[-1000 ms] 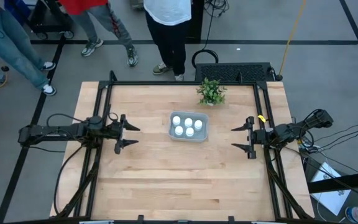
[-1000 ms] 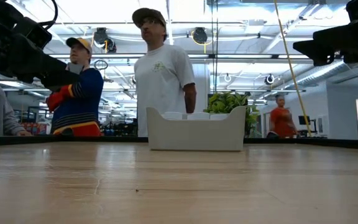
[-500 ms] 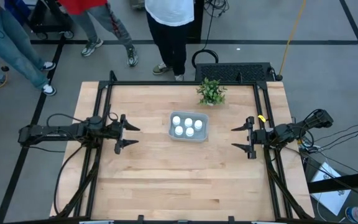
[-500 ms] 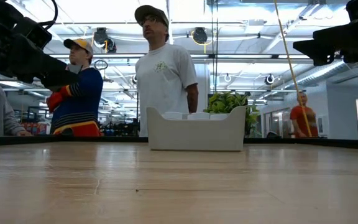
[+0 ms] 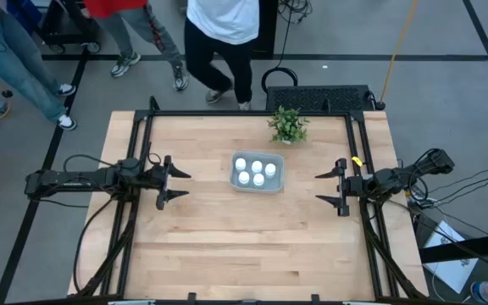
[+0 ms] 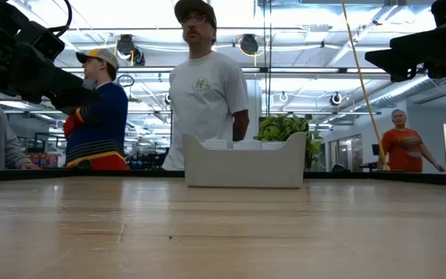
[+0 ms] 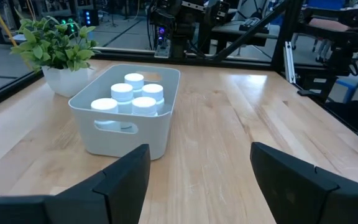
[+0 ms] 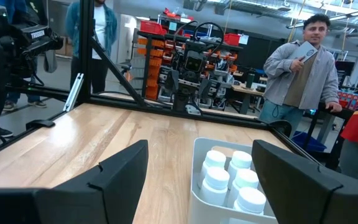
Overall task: Pick and place pill bottles into a basket
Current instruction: Return to Home Position
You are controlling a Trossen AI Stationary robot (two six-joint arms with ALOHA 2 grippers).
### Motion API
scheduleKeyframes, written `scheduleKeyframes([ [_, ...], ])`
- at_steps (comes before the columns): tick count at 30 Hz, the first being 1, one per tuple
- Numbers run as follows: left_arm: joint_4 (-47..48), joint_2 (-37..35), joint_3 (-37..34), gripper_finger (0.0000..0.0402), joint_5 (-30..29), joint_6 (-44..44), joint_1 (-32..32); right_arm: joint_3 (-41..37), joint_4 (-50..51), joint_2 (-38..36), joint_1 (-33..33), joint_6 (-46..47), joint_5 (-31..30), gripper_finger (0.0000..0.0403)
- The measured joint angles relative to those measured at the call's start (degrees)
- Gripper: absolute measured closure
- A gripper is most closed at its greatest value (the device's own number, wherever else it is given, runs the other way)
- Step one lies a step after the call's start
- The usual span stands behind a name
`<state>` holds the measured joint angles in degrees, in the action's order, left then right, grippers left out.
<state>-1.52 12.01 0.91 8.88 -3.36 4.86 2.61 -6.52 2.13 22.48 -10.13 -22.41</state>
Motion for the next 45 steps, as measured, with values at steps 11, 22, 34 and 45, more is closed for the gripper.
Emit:
scheduleKeyframes([
  [11,0.00,0.00,0.00,0.0120,-0.01,0.00,0.00,0.00,0.00,0.00,0.00,0.00,0.00,0.0120],
  [22,0.00,0.00,0.00,0.0120,-0.01,-0.04,0.00,-0.01,0.00,0.00,0.00,0.00,0.02,0.0120],
  [34,0.00,0.00,0.00,0.0122,-0.02,0.01,0.00,-0.01,0.00,0.00,0.00,0.00,0.02,0.0120],
  [45,0.00,0.00,0.00,0.0127,-0.02,0.00,0.00,-0.02,0.00,0.00,0.00,0.00,0.02,0.0120],
])
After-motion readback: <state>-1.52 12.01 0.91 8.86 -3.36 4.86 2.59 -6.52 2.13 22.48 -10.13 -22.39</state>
